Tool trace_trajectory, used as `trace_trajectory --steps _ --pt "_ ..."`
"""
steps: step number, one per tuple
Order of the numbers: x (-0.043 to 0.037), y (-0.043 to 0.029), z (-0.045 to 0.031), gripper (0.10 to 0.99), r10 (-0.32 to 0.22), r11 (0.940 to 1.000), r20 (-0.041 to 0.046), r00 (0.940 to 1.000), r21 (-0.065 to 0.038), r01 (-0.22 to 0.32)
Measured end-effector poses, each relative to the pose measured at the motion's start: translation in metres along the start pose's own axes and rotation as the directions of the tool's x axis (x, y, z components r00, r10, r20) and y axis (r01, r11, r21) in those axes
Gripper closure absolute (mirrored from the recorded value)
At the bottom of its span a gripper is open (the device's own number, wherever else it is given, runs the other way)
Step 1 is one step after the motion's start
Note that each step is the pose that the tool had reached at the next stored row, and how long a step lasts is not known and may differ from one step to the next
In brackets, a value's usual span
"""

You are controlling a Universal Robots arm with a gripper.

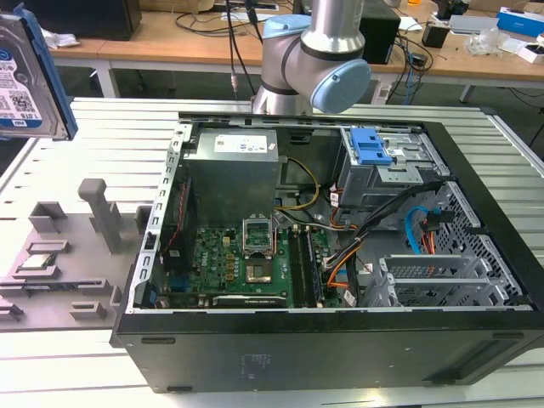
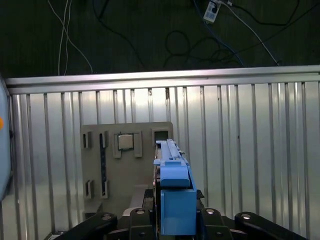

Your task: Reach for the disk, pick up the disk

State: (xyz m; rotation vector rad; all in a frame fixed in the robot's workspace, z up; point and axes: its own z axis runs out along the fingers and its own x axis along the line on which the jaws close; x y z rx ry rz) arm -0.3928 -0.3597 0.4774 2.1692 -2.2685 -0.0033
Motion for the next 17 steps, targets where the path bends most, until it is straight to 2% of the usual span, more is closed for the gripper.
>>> trace_trajectory --steps 5,6,17 --pt "0.0 -0.0005 -0.0114 0.722 0.0 1.0 0.0 1.0 -0.001 0.0" --pt "-0.0001 -0.0007 -0.0161 0.722 0.0 1.0 0.0 1.0 -0.001 0.0" --pt "-0.0001 -0.0015 -0.041 0.722 0.0 1.0 -0.0002 1.0 -0.003 0.0"
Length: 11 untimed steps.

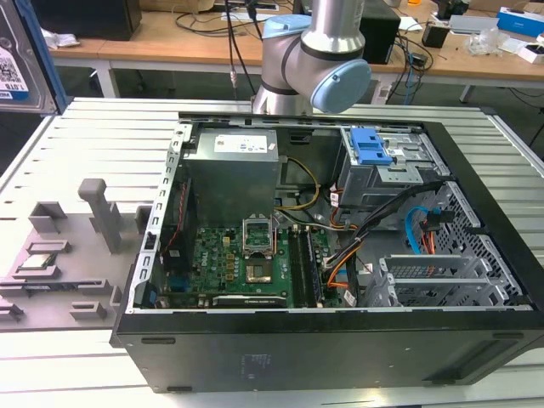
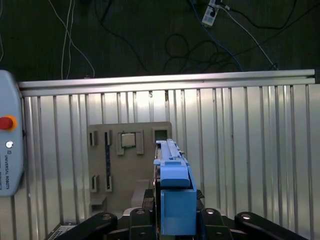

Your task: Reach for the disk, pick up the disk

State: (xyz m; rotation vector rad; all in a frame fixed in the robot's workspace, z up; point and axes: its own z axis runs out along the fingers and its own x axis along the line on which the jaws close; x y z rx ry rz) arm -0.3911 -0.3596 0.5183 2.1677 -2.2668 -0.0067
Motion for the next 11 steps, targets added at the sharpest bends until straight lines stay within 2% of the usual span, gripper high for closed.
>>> trace_trajectory --steps 3,4,8,11 --pt "0.0 -0.0001 -0.0064 0.722 0.0 1.0 0.0 1.0 0.0 0.0" --pt "0.0 -0.0002 -0.0132 0.722 0.0 1.0 0.0 1.0 -0.001 0.0" --pt "-0.0001 -0.0004 -0.0219 0.722 0.0 1.0 0.0 1.0 -0.001 0.0" --pt "-0.0001 -0.0006 -0.0321 0.722 0.0 1.0 0.0 1.0 -0.002 0.0"
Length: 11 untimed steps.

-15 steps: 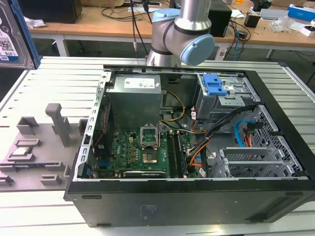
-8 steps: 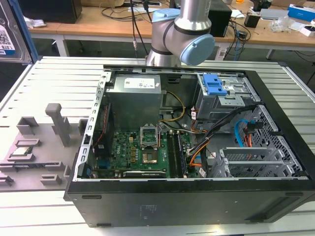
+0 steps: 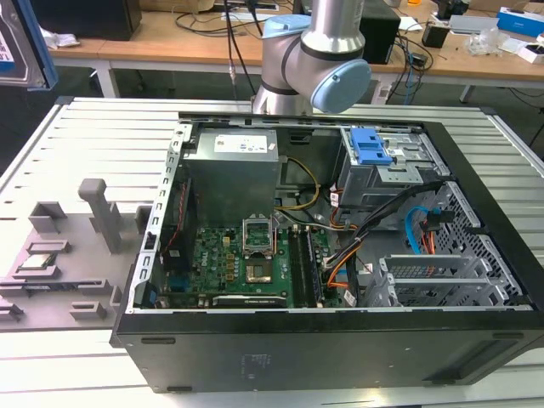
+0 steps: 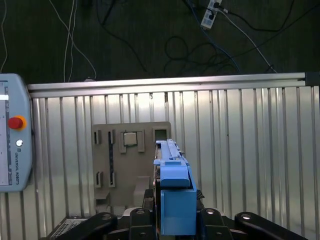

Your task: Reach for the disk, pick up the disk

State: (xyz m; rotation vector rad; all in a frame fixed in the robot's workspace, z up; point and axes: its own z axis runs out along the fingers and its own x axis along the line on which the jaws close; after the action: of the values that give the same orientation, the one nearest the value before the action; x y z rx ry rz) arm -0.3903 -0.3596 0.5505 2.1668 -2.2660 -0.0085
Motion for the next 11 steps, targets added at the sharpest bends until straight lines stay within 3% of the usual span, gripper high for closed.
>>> trace_trajectory --steps 9,11 --pt "0.0 -0.0003 -0.0252 0.722 0.0 1.0 -0.0001 1.0 -0.001 0.0" --pt "0.0 -0.0003 -0.0267 0.722 0.0 1.0 -0.0001 1.0 -0.001 0.0"
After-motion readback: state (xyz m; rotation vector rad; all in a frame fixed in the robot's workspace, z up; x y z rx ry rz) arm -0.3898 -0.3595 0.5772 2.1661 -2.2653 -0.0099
